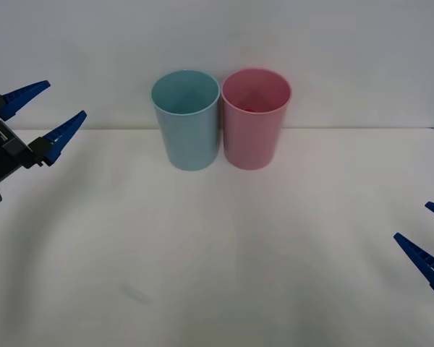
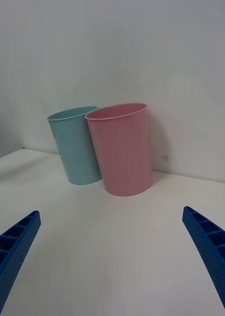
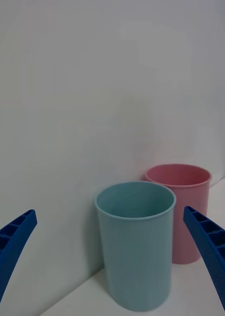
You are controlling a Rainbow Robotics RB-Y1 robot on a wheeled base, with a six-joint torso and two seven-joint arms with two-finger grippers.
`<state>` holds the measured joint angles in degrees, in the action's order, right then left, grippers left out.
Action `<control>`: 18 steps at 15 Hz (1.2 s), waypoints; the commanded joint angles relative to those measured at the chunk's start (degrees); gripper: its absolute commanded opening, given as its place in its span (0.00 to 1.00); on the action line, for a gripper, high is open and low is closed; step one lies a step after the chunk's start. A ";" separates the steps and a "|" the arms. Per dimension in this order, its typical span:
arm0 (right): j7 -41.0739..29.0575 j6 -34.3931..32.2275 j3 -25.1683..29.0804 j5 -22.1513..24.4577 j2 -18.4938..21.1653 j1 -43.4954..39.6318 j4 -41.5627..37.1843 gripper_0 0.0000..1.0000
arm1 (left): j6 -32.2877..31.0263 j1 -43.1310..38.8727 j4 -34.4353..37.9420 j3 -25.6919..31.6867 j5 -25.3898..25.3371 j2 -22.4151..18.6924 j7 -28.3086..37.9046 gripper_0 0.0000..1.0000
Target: Grasp the object on the table and drop it into the matching bin: aluminum can to the light blue bin, PET bottle to the pink bin.
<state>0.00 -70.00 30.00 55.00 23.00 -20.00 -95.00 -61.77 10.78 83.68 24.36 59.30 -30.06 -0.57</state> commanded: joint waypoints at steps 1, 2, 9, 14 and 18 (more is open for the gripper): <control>0.00 0.00 0.00 0.00 0.00 0.00 0.00 1.00 | -2.66 -4.01 0.00 2.97 -0.15 -2.81 -2.77 1.00; 0.00 0.00 0.00 0.00 0.00 0.00 0.00 1.00 | -2.66 -5.59 0.00 3.41 -0.68 -3.77 -4.35 1.00; 0.00 0.00 0.00 0.00 0.00 0.00 0.00 1.00 | -6.44 -17.20 0.00 7.81 -5.25 -6.59 -7.69 1.00; 0.00 0.00 0.00 0.00 0.00 0.00 0.00 1.00 | -7.05 -21.41 0.00 7.63 -8.94 -7.29 -7.17 1.00; 0.00 0.00 0.00 0.00 0.00 0.00 0.00 1.00 | -7.05 -22.82 0.00 7.45 -9.82 -7.55 -6.73 1.00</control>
<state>0.00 -70.00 30.00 55.00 23.00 -20.00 -95.00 -68.83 -11.80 83.68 31.93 49.56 -37.51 -7.32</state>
